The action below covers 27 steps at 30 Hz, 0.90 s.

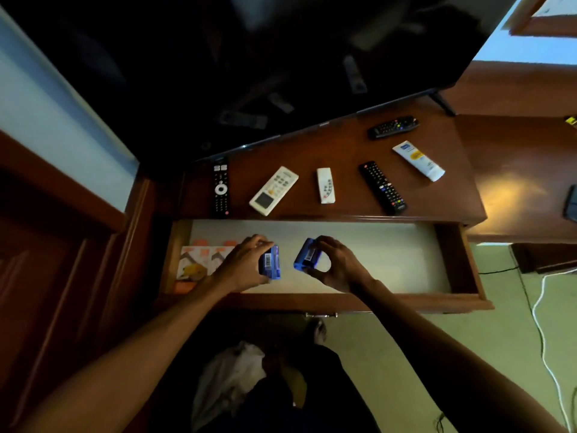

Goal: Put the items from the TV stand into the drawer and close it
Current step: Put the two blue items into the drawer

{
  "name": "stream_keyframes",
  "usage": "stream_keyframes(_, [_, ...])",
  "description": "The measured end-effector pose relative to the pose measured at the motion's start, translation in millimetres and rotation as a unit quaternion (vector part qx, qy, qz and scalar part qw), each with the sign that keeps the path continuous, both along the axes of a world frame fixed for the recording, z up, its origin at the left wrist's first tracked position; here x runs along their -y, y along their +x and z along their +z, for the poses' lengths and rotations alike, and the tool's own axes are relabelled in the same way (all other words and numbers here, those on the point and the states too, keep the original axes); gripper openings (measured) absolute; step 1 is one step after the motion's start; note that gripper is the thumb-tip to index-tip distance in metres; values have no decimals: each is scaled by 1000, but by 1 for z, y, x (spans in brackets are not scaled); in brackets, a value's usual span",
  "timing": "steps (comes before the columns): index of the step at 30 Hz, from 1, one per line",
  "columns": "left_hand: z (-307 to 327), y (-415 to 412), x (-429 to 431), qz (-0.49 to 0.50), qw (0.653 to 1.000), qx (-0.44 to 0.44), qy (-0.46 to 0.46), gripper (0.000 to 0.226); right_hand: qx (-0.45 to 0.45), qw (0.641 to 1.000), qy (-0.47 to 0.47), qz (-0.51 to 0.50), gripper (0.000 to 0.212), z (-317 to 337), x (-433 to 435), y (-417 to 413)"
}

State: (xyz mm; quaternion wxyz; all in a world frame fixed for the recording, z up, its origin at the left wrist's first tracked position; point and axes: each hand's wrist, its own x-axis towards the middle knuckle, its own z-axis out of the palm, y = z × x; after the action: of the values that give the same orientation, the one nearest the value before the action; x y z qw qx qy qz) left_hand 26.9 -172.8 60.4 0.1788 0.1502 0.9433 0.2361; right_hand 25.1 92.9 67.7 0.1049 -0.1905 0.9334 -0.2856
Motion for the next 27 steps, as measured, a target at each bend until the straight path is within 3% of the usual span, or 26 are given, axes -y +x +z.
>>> stream_keyframes(6, [-39, 4, 24, 49, 998, 36, -22, 91, 94, 995, 25, 9, 58, -40, 40, 8])
stream_keyframes(14, [-73, -20, 23, -76, 984, -2, -163, 79, 157, 987, 44, 7, 67, -80, 70, -11])
stream_keyframes(20, [-81, -12, 39, -57, 987, -4, -148, 71, 173, 983, 50, 26, 79, -92, 79, -10])
stream_keyframes(23, [-83, -5, 41, -48, 990, 7, -135, 54, 196, 980, 23, 13, 72, -94, 86, -10])
stream_keyframes(27, [-77, -1, 33, -32, 991, 25, -131, 50, 201, 979, 23, 7, 62, -96, 99, -10])
